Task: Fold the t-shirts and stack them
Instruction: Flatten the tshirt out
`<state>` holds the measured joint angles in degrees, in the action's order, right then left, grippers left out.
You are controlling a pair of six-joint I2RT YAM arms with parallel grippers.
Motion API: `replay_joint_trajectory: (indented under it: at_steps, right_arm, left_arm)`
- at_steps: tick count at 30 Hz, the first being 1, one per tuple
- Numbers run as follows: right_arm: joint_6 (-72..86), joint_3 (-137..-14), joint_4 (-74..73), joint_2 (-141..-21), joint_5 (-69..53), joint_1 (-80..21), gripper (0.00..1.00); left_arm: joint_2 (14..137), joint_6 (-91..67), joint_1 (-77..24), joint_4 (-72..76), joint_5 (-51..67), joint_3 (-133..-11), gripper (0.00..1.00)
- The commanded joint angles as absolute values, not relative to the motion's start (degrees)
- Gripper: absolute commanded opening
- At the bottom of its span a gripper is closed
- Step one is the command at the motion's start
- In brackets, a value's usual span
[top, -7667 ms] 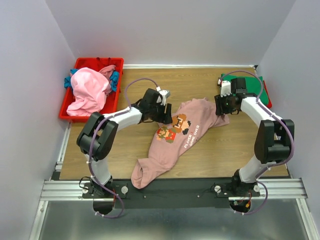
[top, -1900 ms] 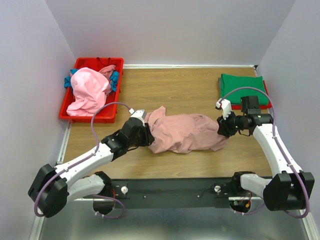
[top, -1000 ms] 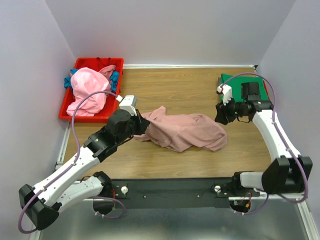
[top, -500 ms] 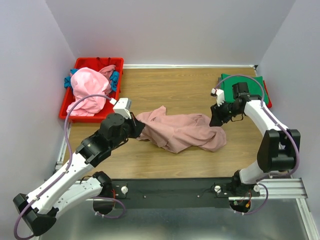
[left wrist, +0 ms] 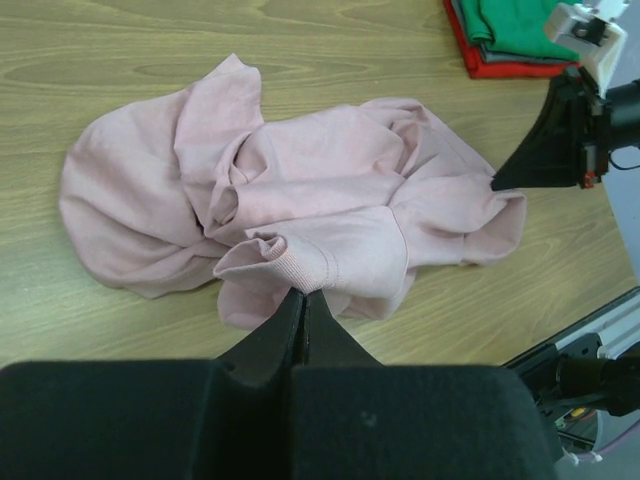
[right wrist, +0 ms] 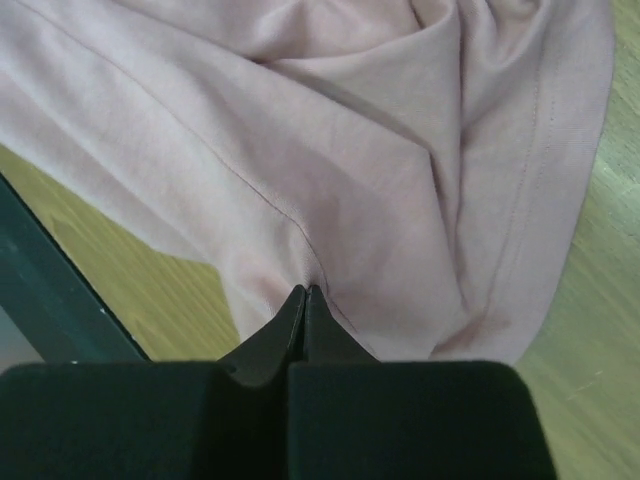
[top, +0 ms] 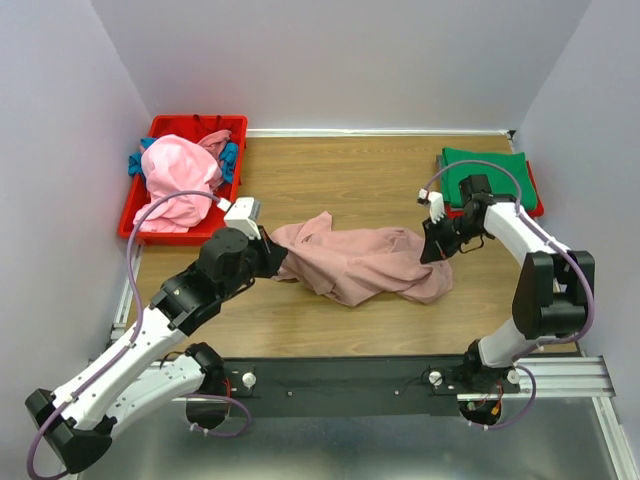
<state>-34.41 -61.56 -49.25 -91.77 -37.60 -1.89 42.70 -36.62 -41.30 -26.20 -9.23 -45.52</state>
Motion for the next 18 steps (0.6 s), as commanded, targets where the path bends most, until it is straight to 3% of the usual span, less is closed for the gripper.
replay_joint_trajectory:
  at_steps: [1, 7, 11, 18]
  right_arm:
    - [-36.1, -64.3, -54.0, -86.8, -39.6, -2.2, 0.0]
    - [-35.6, -79.9, -57.6, -79.7, -35.5, -2.3, 0.01]
    - [-36.4, -94.5, -58.1, -76.7, -32.1, -2.2, 0.0]
    - [-35.1, -124.9, -58.0, -75.9, -27.7, -2.2, 0.0]
  left_arm:
    - [43.2, -35.7, -41.0, -26.6, -13.4, -48.2, 0.0]
    - [46.9, -30.9, -40.9, -25.2, -18.1, -60.4, 0.0]
    - [50.7, -23.0, -40.9, -20.4, -19.0, -76.2, 0.0]
    - [58.7, -17.3, -41.0, -12.5, -9.9, -102.4, 0.0]
